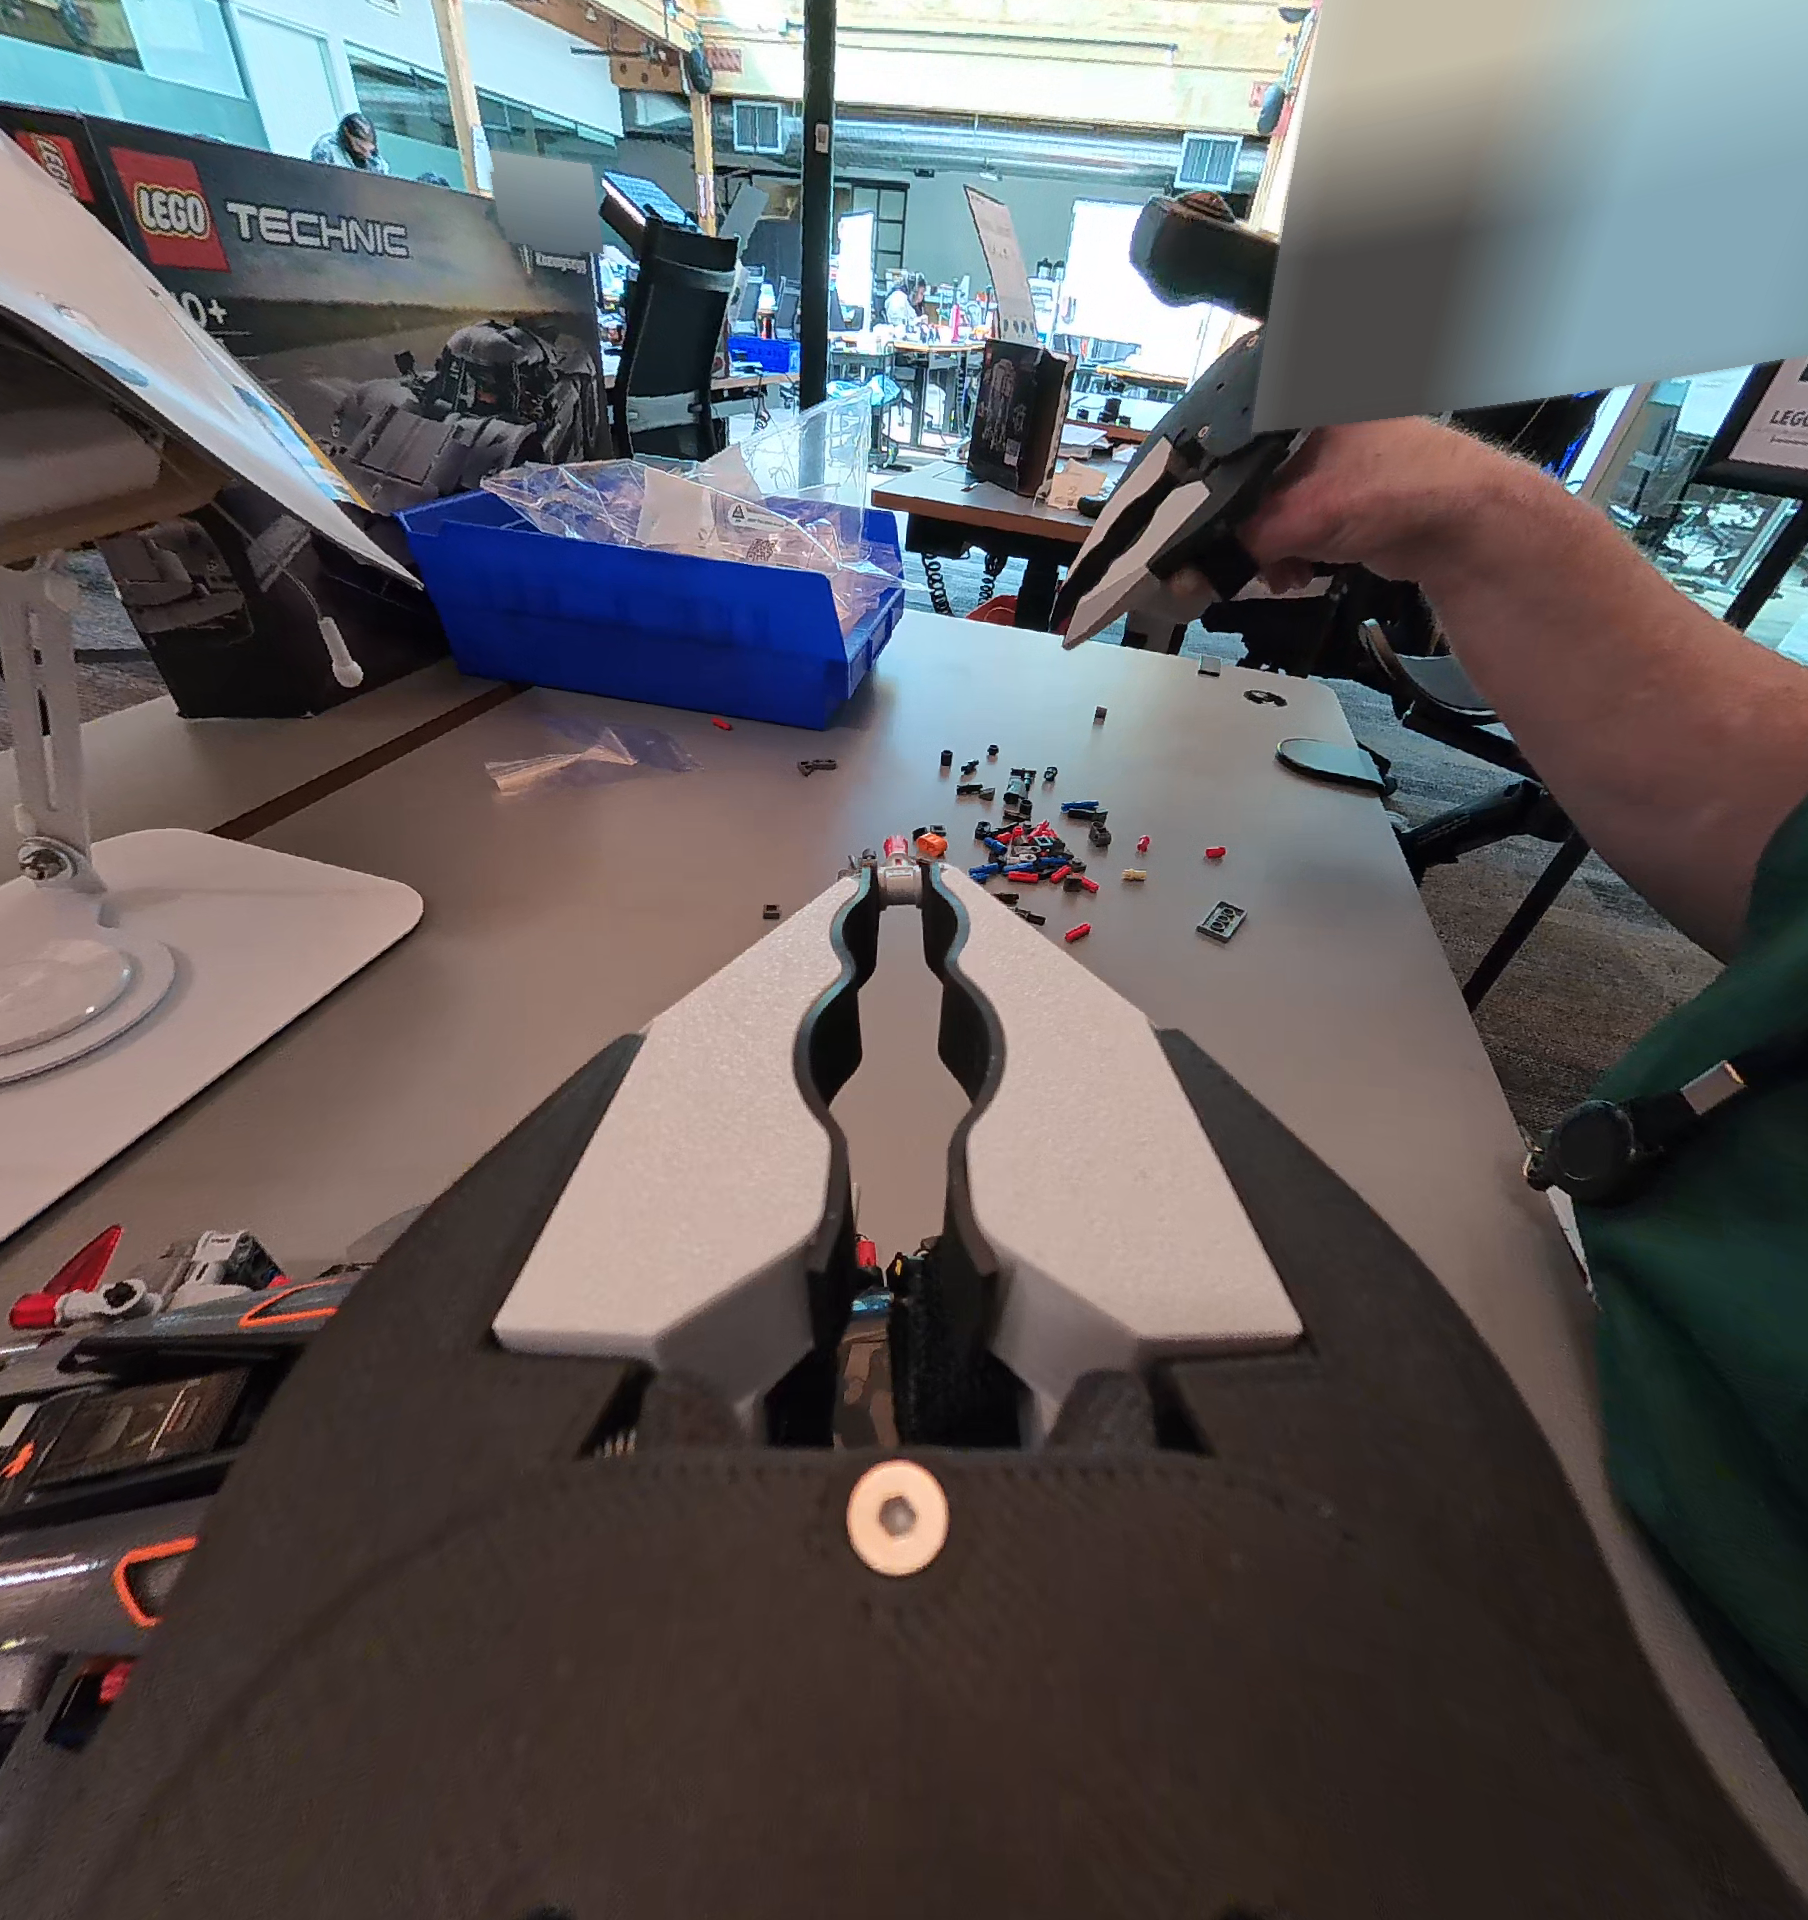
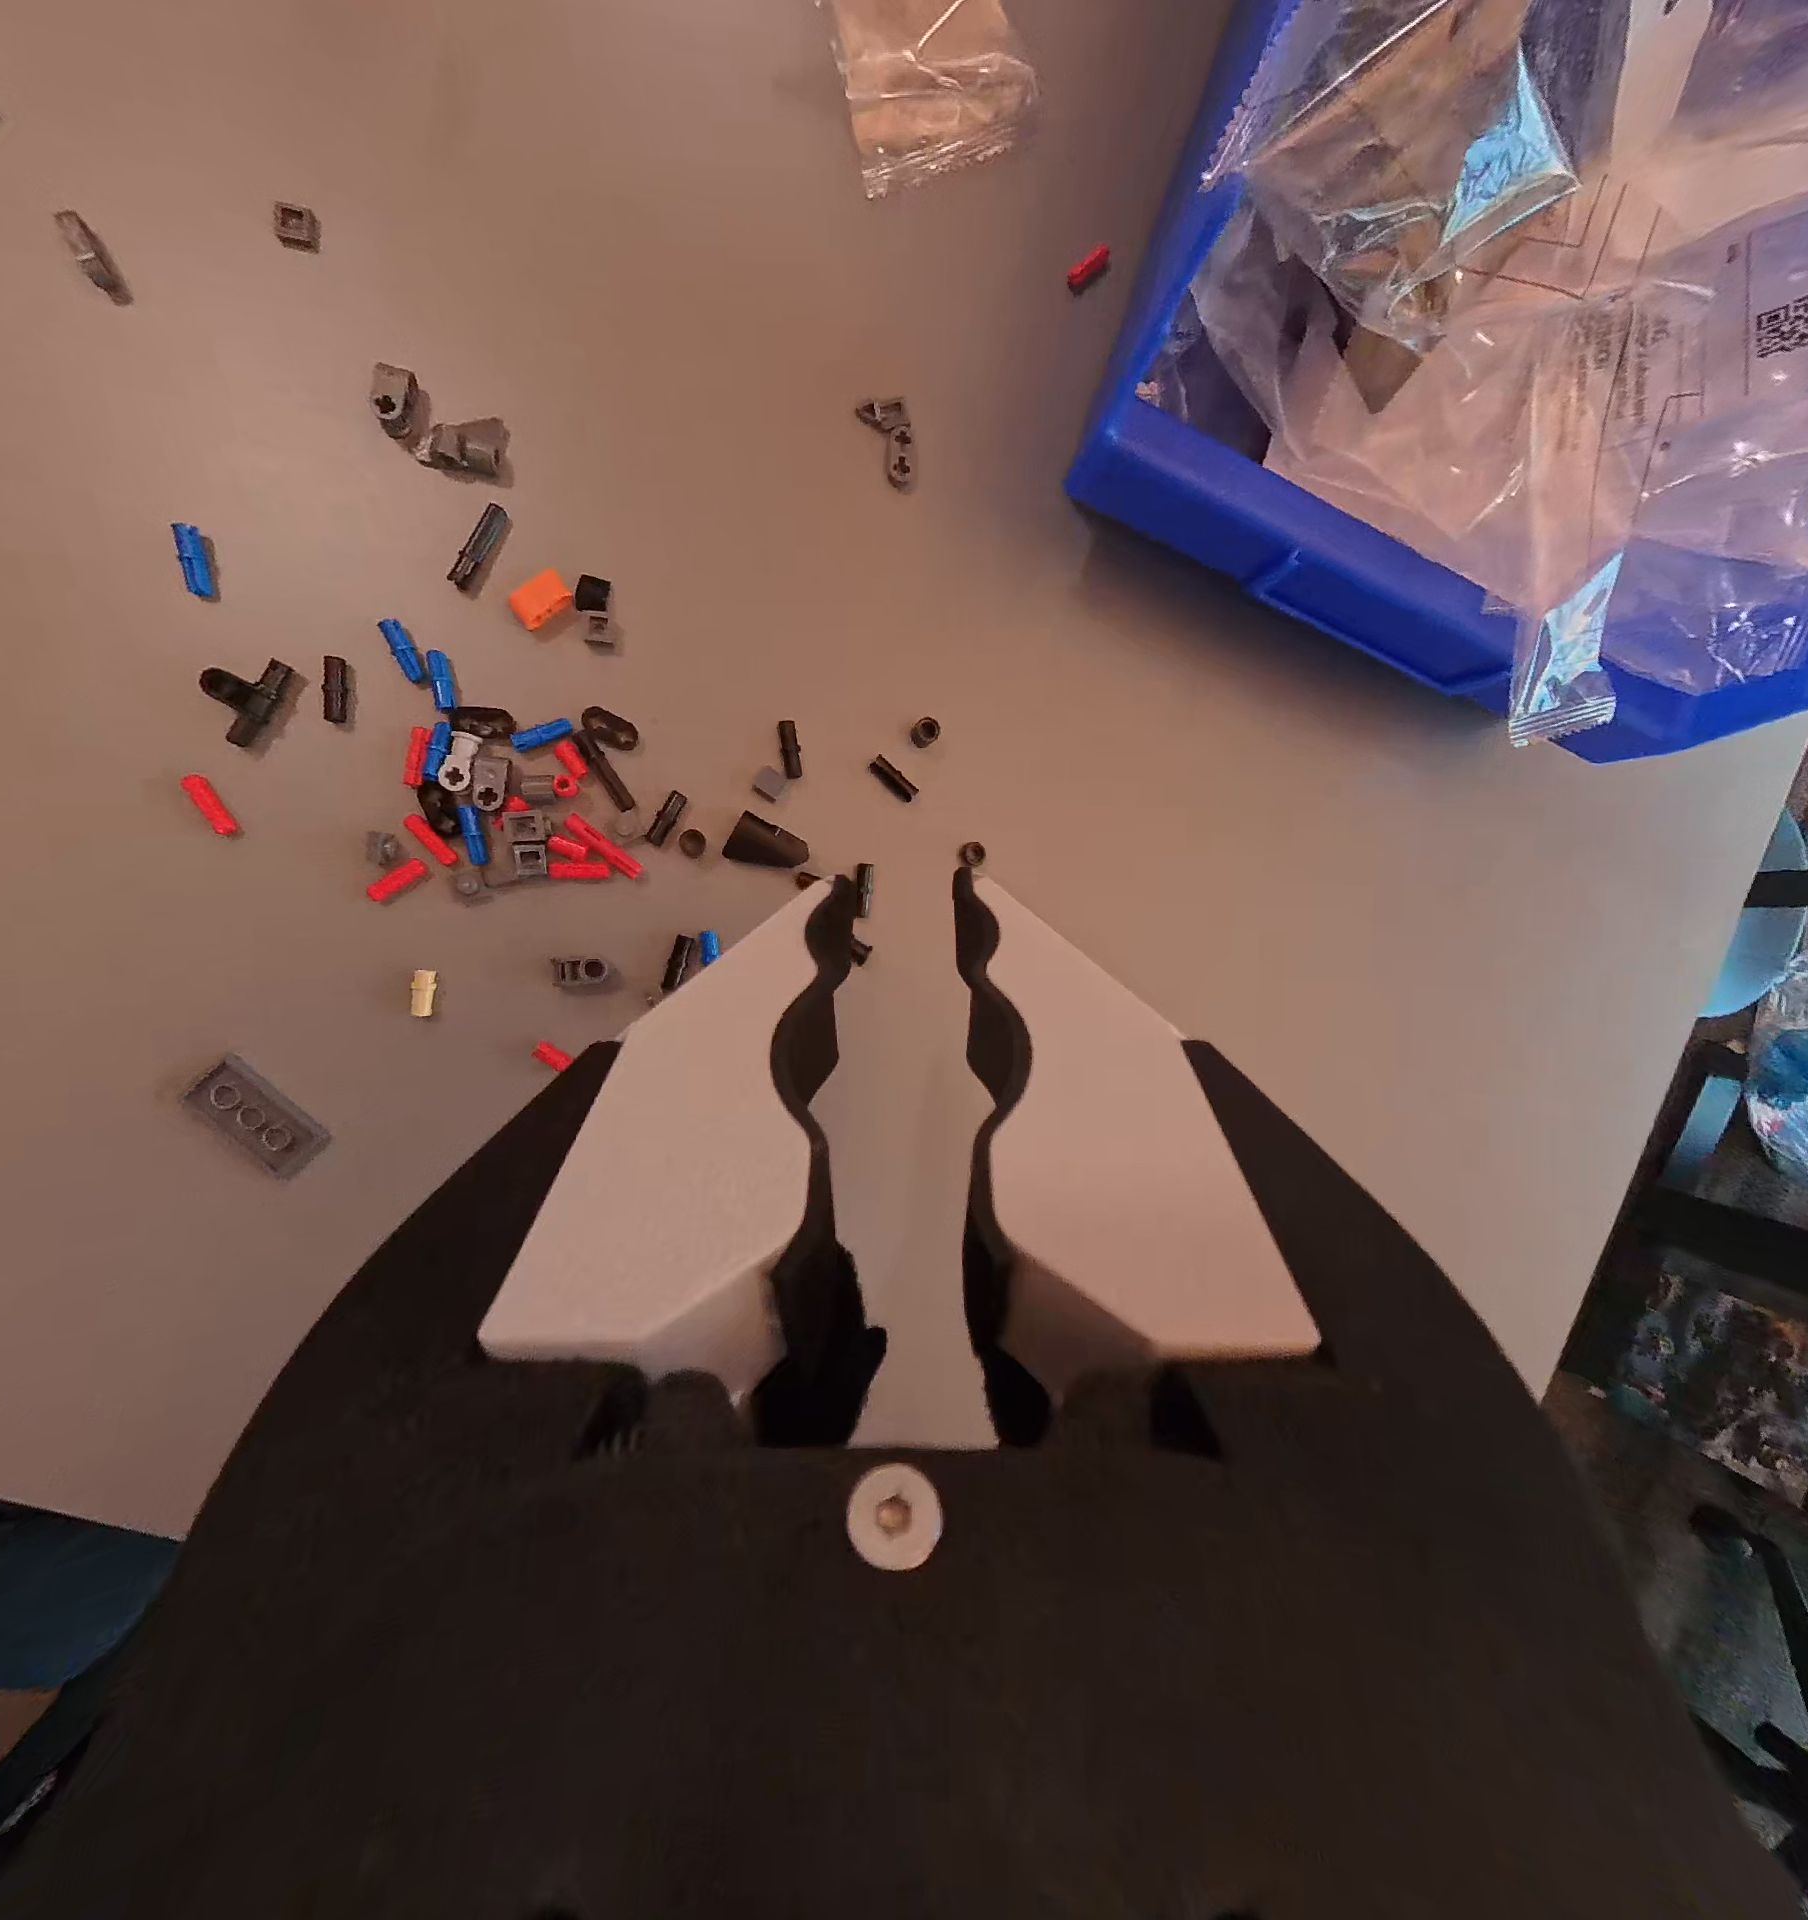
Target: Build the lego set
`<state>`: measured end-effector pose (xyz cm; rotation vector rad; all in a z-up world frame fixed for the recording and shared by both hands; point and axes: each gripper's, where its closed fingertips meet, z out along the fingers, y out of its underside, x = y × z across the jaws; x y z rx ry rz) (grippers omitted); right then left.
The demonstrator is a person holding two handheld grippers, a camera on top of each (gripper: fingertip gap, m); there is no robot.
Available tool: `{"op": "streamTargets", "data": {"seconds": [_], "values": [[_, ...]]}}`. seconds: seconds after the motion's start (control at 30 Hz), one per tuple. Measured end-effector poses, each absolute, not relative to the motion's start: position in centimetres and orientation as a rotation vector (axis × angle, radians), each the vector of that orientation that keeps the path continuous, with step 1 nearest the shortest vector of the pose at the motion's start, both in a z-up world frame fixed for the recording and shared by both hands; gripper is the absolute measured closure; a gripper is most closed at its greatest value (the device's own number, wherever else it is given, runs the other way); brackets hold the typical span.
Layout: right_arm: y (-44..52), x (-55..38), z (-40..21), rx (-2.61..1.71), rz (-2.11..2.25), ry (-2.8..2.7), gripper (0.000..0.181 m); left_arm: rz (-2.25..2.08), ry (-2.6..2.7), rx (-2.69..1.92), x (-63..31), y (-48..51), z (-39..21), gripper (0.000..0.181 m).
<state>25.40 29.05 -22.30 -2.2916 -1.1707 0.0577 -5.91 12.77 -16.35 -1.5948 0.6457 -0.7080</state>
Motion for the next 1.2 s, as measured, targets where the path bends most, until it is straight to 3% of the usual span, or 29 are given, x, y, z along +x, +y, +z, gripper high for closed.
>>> {"op": "streamTargets", "data": {"seconds": [0.97, 1.2], "values": [[29.4, 25.5, -22.8, -2.308, 0.060, -1.170, 0.162, -0.703, 0.641, -1.600, -6.0, 12.9, -16.5, 0.176], [28.5, 20.5, -23.8, -2.208, 0.208, -1.342, 0.161, -0.699, 0.647, -1.606, -5.8, 13.0, -16.6, 0.176]]}}
